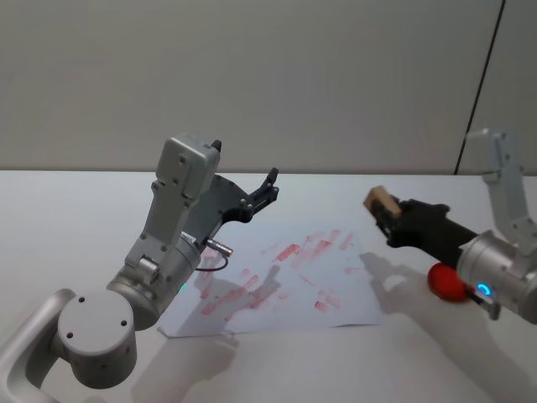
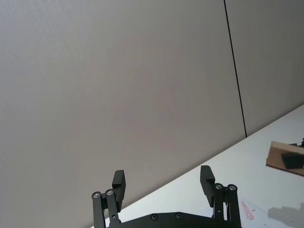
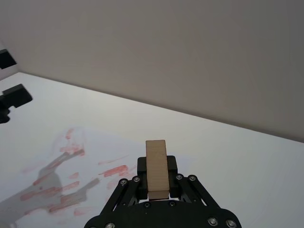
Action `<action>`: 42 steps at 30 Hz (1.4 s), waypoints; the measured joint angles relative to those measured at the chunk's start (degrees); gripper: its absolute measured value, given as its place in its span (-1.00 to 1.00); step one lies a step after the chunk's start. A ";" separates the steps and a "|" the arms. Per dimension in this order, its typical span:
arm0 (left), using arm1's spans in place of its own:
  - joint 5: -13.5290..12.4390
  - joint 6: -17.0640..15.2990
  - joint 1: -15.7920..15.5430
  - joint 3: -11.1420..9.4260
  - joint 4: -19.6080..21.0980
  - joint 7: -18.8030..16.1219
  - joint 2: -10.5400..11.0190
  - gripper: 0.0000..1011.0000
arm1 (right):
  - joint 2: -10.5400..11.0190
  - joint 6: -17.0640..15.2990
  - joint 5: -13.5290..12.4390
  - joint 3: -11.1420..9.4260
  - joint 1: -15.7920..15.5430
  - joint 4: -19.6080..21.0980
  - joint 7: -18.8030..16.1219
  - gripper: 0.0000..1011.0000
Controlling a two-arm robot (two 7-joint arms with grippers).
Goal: Use the one hand to pick up the stamp and affix it onto the A4 paper.
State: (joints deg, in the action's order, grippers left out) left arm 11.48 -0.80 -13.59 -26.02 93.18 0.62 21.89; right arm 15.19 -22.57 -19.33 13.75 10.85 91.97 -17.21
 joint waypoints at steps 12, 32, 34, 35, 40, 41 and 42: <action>0.00 0.00 0.00 0.00 0.00 0.00 0.00 0.98 | -2.30 -5.86 4.14 2.77 3.80 -3.62 -6.59 -0.57; 0.00 0.00 0.00 0.00 0.00 0.00 0.00 0.98 | -4.40 -12.87 17.06 7.79 8.43 -10.45 -15.64 -0.57; 0.00 0.00 0.00 0.00 0.00 0.00 0.00 0.98 | -4.48 -13.37 17.96 8.11 8.70 -10.77 -16.18 -0.57; 0.00 0.00 0.00 0.00 0.00 0.00 0.00 0.98 | -4.51 -13.70 18.50 8.29 8.87 -10.94 -16.51 -0.57; 0.00 0.00 0.00 0.00 0.00 0.00 0.00 0.98 | -4.54 -14.59 19.94 8.75 9.27 -11.42 -17.43 -0.57; 0.00 0.00 0.00 0.00 0.00 0.00 0.00 0.98 | -4.54 -14.66 20.13 8.80 9.34 -11.47 -17.55 -0.57; 0.00 0.00 0.00 0.00 0.00 0.00 0.00 0.98 | -4.54 -14.81 20.36 8.85 9.40 -11.51 -17.70 -0.57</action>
State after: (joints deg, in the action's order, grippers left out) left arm 11.48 -0.80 -13.59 -26.02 93.17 0.62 21.89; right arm 10.65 -37.38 1.03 22.59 20.25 80.45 -34.91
